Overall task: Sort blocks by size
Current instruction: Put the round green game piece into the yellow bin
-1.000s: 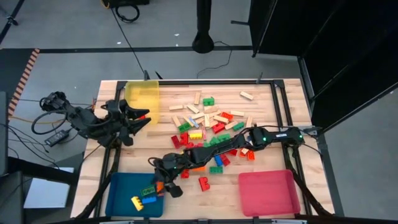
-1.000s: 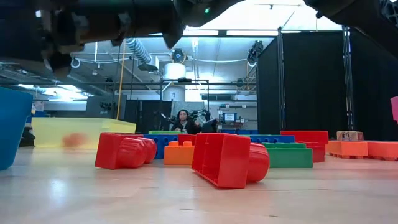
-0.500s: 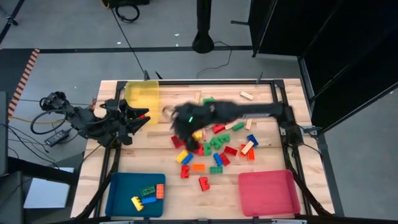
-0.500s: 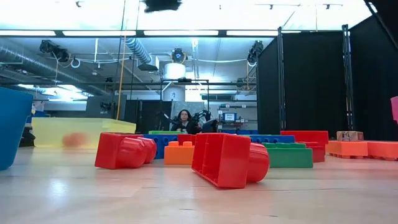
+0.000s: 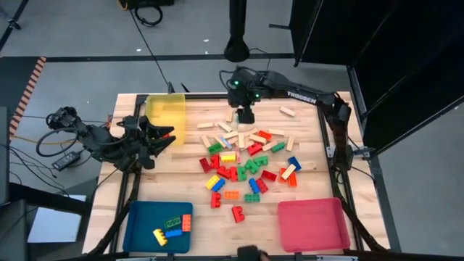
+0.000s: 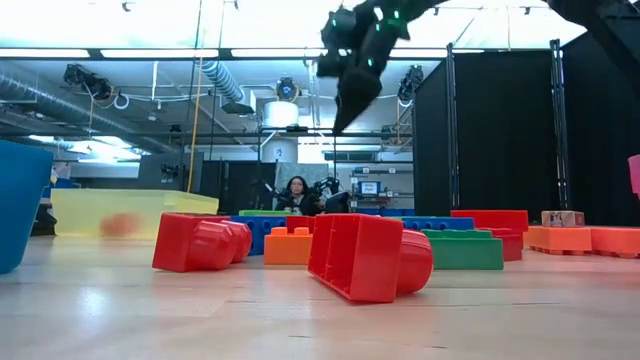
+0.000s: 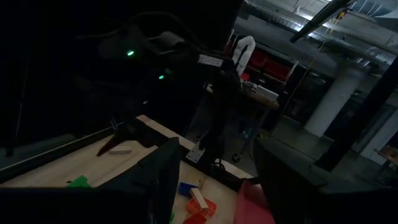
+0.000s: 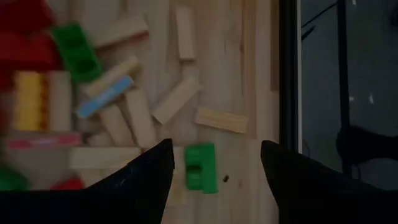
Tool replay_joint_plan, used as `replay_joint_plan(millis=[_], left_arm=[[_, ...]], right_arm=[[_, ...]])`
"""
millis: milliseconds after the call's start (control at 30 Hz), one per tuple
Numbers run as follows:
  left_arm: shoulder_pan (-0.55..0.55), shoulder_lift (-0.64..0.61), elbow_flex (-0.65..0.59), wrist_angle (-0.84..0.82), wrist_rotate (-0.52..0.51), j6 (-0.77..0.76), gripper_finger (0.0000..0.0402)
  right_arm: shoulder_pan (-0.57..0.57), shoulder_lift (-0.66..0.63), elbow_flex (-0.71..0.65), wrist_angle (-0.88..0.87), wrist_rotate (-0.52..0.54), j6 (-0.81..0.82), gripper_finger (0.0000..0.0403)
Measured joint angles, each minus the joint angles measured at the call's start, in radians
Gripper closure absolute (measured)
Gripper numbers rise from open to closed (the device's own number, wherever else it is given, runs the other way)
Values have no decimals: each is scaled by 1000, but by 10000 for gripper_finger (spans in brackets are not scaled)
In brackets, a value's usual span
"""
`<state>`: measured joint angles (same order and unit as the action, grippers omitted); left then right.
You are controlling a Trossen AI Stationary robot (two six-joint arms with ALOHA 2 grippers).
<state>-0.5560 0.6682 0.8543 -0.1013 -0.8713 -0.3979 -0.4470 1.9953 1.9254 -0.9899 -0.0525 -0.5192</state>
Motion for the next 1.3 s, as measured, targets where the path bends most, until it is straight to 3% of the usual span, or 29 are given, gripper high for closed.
replay_joint_plan(millis=[367,667,1100,1300], left_arm=[[0,0,0,-2,-1,1,193],[0,13,0,-2,-8,1,193],[0,25,0,1,-11,1,193],[0,26,0,0,-11,1,193]], right_arm=[[-69,-1,-279,261,8,-133,147],[-68,1,-362,320,7,-197,149],[-47,202,-234,178,57,-192,153],[-53,226,-188,142,49,-192,199]])
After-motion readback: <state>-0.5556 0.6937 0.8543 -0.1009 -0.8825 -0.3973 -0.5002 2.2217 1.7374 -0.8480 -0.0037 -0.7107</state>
